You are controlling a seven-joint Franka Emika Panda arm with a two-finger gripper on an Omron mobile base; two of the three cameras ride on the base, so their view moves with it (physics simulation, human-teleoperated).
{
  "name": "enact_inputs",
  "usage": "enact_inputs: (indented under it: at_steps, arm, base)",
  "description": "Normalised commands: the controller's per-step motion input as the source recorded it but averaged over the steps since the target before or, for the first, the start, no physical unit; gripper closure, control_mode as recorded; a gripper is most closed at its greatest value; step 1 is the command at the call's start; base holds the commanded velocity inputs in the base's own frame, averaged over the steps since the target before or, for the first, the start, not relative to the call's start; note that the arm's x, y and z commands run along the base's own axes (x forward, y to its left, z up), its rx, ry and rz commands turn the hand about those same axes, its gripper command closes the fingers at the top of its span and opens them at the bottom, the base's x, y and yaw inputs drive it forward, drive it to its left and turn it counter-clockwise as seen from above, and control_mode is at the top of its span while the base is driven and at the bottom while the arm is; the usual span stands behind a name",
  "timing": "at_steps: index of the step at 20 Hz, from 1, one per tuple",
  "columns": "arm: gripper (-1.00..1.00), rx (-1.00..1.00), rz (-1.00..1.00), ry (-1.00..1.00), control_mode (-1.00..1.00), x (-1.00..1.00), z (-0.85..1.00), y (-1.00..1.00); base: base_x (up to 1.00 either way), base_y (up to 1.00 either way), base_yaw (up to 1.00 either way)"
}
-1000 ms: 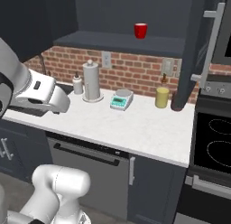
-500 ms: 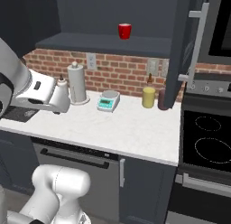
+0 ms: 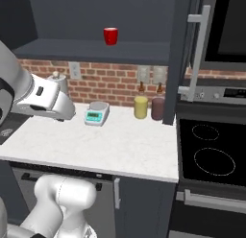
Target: Gather all objects into one cabinet and sort the glasses and bowls to opposite sides.
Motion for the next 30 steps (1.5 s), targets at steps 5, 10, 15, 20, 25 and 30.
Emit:
enact_inputs:
  at_steps: [5,10,15,20,25,30]
  arm:
    - [-1.00,0.00,0.00,0.00,1.00,0.00,0.00,0.00]
    - [-1.00,0.00,0.00,0.00,1.00,0.00,0.00,0.00]
    - [-1.00,0.00,0.00,0.00,1.00,0.00,0.00,0.00]
    - [-1.00,0.00,0.01,-0.03,-1.00,0.10,0.00,0.00]
    - [-1.00,0.00,0.11,-0.31,-1.00,0.04,0.07,0.01]
    - [-1.00,0.00,0.15,-0.27,-1.00,0.49,0.09,0.05]
  base:
    - [0.42,0.06,-0.11]
    - [0.26,0.07,-0.02]
    - [0.25,0.01,0.00]
    - [0.00,0.00,0.00]
    - [0.00,0.00,0.00]
    - [0.00,0.00,0.00]
